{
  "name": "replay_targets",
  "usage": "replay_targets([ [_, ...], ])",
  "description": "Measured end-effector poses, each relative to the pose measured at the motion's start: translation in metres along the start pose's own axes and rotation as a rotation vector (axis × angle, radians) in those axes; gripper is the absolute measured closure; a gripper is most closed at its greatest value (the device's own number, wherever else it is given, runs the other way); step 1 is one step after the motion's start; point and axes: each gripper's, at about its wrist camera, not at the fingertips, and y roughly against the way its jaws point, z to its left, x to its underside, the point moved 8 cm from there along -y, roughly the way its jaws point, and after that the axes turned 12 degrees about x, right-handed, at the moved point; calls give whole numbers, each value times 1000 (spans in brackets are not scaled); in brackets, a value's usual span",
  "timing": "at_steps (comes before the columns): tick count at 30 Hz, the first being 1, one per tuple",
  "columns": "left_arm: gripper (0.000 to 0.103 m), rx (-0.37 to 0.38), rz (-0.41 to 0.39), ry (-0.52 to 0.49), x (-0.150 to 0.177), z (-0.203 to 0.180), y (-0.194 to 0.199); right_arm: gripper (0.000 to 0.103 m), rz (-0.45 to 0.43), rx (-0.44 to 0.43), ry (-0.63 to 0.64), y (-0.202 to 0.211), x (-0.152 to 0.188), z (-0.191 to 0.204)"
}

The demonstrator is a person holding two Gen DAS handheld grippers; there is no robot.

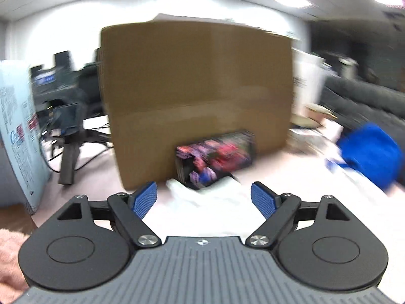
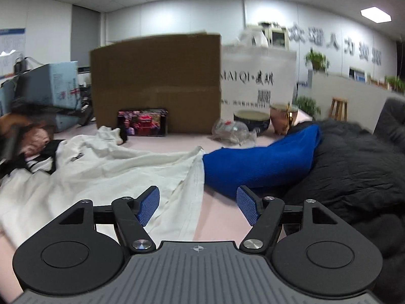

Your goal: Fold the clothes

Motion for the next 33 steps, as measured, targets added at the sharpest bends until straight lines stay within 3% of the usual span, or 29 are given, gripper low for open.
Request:
replay_targets([
  [4, 23, 66, -22, 23, 31, -28, 36, 38, 96, 51, -169, -51, -2, -26],
  [6, 22, 89, -37, 60, 40, -32, 39, 31, 124, 63, -240, -67, -7, -35],
  [8, 22, 88, -37, 75, 47, -29, 38, 32, 147, 86, -303, -86, -13, -42],
  [10, 22, 82, -32, 94, 54, -25, 35, 48, 142, 122, -336, -100, -19, -45],
  [11, 22, 76, -27, 108, 56, -22, 34, 63, 130, 123, -327, -102, -23, -44],
  [12, 22, 78, -20, 117, 59, -20, 32, 72, 116, 123, -313, -103, -27, -42],
  [14, 23, 83, -7, 130, 63, -18, 29, 78, 53, 132, -238, -104, -46, -37],
  [16, 22, 89, 15, 127, 69, -16, 24, 80, 6, 149, -191, -103, -61, -36],
  [21, 22, 107, 23, 118, 72, -16, 22, 81, -184, 311, -84, -84, -114, -54],
  [25, 22, 109, 26, 126, 73, -15, 21, 81, -238, 420, -83, -69, -126, -85],
  [27, 22, 111, 27, 127, 73, -15, 21, 74, -206, 444, -95, -68, -123, -102],
  [28, 22, 109, 32, 127, 73, -15, 20, 67, -191, 448, -98, -69, -120, -106],
  [30, 22, 103, 48, 131, 75, -14, 18, 40, -129, 485, -92, -69, -107, -118],
  [33, 22, 93, 86, 137, 80, -12, 14, 24, -96, 527, -101, -63, -95, -128],
])
